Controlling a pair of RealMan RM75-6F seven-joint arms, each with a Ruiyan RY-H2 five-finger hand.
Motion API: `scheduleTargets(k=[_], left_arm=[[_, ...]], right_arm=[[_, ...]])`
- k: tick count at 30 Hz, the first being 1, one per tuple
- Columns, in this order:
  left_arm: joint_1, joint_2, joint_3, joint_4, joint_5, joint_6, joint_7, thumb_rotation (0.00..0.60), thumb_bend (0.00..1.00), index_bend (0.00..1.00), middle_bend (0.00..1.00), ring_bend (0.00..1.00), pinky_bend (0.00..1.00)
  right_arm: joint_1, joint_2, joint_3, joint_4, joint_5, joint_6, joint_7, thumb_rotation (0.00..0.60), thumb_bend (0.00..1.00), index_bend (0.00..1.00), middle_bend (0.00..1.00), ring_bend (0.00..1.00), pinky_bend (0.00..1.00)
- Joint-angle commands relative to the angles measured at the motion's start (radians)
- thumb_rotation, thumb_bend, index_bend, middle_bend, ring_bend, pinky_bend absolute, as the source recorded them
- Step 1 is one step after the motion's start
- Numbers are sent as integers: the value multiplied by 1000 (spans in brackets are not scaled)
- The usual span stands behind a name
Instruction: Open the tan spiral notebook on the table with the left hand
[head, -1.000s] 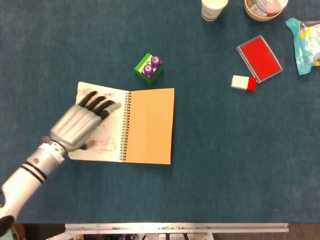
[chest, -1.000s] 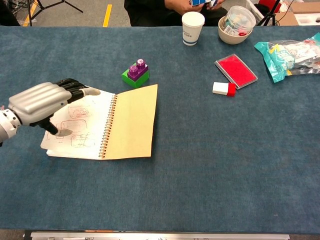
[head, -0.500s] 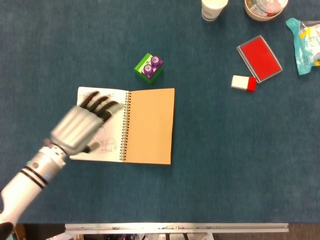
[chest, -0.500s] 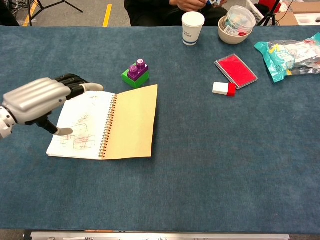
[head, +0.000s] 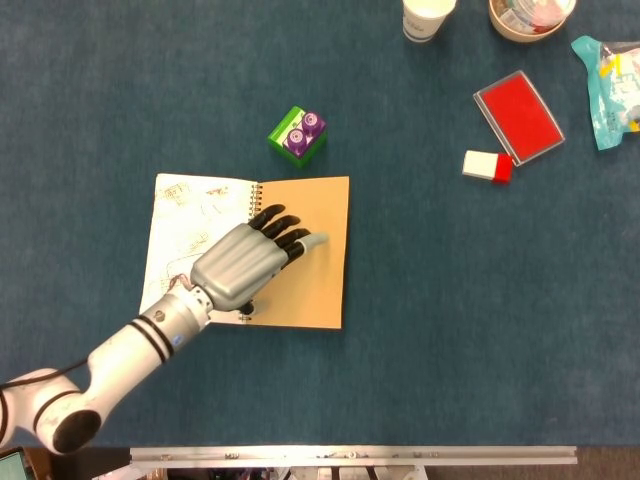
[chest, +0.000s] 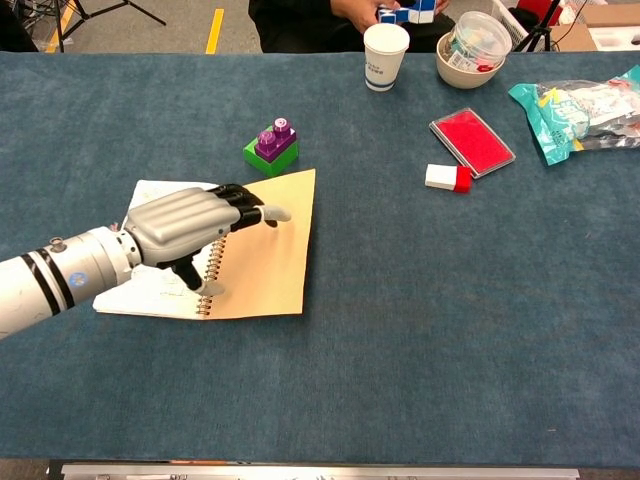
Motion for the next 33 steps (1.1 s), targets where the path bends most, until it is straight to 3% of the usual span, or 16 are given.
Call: scheduleTargets(k=[1,13,22,33], left_arm=[[-18,-29,-13,27,-43,-29,11,600,165,77,197,85,66],[-31,-50,-7,29,-126,-23,95,600,165,76,214,85,66],[90,112,4,-89,-73,197,12,600,165,74,190,85,66],[316,216,16,-14,-62,507,-150,600,165,74,150,85,66]], right_arm=[[-1,0,0,2,0,0,2,600,615,503,401,320,419],[-8,-3,2,12,4,6,13,600,615,503,401,320,419],[-3,7,4,13,6,-7,7,600,615,503,401,320,419],[18,25,22,-28,27,-23,-120,600,615,501,399,320,419]])
